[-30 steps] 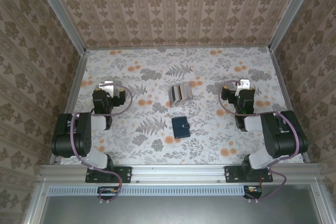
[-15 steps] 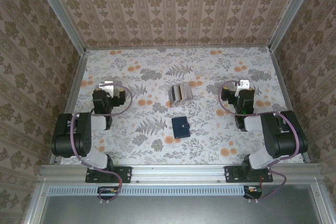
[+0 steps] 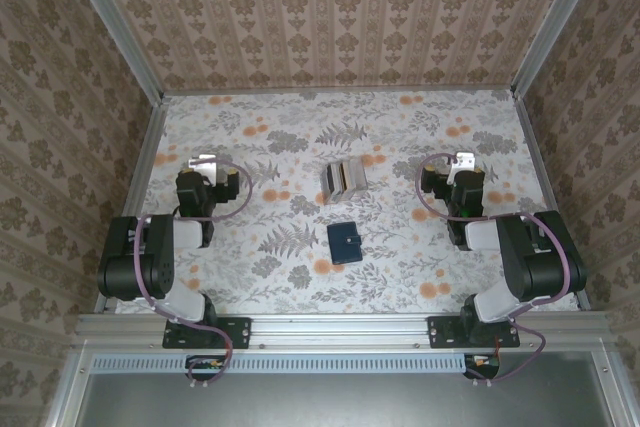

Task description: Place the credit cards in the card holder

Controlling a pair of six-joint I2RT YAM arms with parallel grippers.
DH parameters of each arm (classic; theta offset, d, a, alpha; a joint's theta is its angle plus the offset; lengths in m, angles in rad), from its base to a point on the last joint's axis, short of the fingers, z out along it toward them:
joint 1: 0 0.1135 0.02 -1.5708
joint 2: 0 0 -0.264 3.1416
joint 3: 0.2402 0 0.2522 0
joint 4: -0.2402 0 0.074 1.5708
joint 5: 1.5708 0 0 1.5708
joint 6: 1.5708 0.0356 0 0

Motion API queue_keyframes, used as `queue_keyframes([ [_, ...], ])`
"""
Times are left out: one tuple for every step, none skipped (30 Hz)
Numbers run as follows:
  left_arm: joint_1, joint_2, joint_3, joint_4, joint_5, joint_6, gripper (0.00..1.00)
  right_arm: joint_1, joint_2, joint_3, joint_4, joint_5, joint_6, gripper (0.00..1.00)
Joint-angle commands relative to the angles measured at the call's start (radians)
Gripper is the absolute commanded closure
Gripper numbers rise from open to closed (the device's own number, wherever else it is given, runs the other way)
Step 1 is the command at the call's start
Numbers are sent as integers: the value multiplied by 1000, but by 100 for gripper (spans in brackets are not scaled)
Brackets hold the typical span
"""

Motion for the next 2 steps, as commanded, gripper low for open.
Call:
queue_keyframes([
  [1,-6,2,2,-6,-18,0,5,-11,14,2,11,-2,0],
  [1,-7,2,2,-6,-17,0,5,-10,13,2,11,-3,0],
])
